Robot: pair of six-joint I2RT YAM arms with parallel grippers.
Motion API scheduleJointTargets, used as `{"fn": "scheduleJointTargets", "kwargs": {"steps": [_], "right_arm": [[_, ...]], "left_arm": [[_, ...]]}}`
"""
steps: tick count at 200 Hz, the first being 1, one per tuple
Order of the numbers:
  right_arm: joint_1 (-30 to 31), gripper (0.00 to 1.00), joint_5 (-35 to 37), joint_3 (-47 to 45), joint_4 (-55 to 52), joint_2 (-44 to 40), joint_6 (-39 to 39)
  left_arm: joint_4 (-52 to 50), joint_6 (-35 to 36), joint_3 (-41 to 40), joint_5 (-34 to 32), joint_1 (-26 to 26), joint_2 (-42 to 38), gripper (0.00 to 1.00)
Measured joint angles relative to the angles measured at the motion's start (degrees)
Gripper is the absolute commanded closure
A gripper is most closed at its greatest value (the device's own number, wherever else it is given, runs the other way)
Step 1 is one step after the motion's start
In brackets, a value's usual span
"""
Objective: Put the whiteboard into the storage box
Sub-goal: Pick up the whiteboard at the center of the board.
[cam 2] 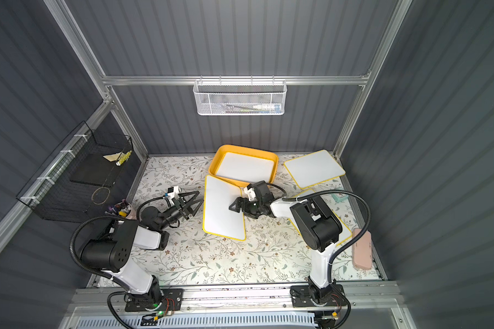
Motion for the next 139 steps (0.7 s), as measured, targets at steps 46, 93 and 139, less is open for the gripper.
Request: {"fn": "scheduleJointTargets", "kwargs": {"steps": [46,93,139], "right_arm": [[2.2,0.08,-5.9,0.0,1.1,1.2,2.4],[7.4,0.08,-13.6,0.3,2.8,3.3,4.3],[7.8,0.07,-15.5,0.3,2.9,3.8,4.4]], "left_arm": [[-6.6,4.8,2.2,0.0,0.0,-5.4,0.31],[-26.8,11.6,2.8,4.6,-3.2,-8.7,0.30],[-45.9,21.0,6.5,5.9,-3.1,-14.7,0.29]]}}
